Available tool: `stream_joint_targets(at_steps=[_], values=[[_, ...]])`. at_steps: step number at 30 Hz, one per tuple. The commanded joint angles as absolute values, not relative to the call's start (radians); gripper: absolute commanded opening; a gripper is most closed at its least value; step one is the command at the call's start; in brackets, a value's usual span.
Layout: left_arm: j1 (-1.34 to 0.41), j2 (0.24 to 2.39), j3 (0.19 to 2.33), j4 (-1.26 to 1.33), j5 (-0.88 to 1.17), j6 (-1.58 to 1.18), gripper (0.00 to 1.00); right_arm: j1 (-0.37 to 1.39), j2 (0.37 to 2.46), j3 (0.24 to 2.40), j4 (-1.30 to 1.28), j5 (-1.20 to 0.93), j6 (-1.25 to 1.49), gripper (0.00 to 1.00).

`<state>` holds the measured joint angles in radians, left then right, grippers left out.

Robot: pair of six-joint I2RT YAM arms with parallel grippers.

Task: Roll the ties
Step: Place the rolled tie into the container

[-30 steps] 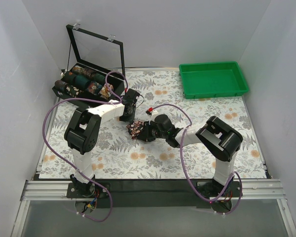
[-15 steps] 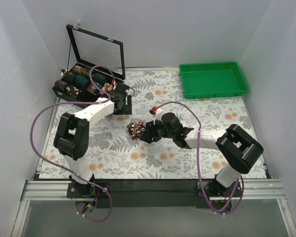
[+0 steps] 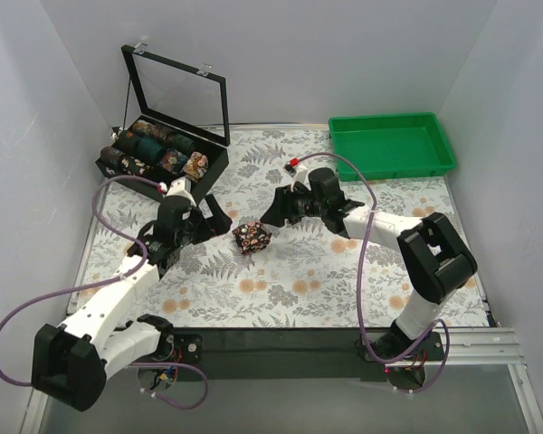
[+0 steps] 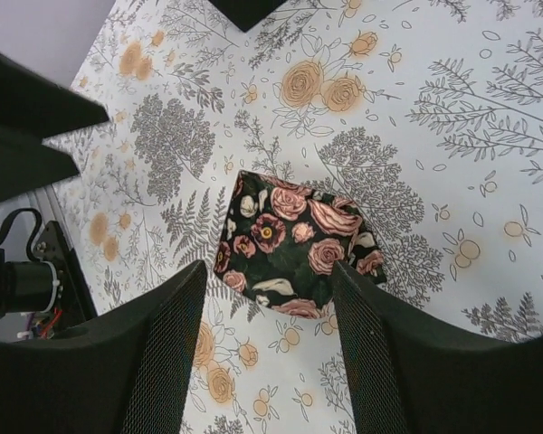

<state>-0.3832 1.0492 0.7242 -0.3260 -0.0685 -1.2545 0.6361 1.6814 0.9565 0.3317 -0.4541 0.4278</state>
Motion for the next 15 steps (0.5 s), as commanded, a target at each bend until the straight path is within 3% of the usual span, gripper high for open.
stream_joint_targets(at_steps=[1, 15], values=[[-0.385, 0.971, 0.614, -0.186, 0.092, -1.347, 0.98, 0.632, 1.735, 1.012, 0.316, -0.543, 0.454, 0.55], [-0.385, 1.13, 0.462, 0.13, 0.276, -1.465, 0.98, 0.601, 1.838, 1.06, 0.324, -0.591, 0.46, 0.54]])
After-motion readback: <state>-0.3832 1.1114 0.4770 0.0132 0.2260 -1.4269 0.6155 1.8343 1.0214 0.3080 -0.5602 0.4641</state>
